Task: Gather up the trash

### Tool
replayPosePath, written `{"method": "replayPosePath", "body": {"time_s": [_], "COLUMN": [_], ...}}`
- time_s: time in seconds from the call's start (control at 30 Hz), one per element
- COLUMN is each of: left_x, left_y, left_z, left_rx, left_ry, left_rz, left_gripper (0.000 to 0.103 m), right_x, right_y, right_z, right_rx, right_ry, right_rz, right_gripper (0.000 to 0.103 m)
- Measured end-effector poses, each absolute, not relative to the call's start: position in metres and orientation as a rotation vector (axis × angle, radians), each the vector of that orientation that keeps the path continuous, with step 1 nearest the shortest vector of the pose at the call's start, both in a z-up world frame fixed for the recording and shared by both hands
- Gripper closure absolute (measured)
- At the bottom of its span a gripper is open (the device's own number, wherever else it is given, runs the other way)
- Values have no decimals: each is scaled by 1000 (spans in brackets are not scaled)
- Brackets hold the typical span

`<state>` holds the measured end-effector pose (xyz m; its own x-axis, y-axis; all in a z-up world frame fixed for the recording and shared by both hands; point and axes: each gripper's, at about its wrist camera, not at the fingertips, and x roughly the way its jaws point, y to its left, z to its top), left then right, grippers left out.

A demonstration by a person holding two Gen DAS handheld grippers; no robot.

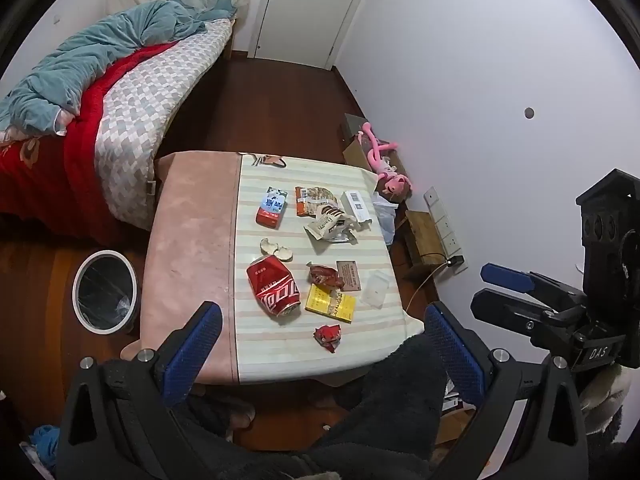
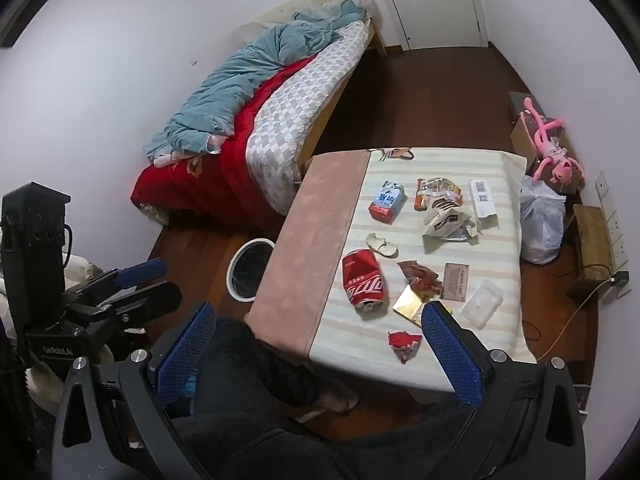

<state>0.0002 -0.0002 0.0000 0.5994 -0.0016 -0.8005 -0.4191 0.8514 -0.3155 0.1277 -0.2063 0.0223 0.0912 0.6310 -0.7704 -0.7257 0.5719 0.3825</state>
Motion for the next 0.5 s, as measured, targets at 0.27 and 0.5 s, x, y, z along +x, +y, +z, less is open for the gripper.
{"method": "replayPosePath", "body": {"time_s": [0.27,0.5], "left_x": [-1,3], "left_y": [0,-8], "left_z": [0,-3], "left_rx": [-518,-516], "left_ry": [899,899], "left_rz": [248,251], "left_gripper": [0,0], "right_x": [125,124], "right_y": [-208,-205], "right_z": [23,24], "right_rx": [-94,-103], "right_ry": [1077,1079], "right_rz": [1023,1016], "right_gripper": [0,0]}}
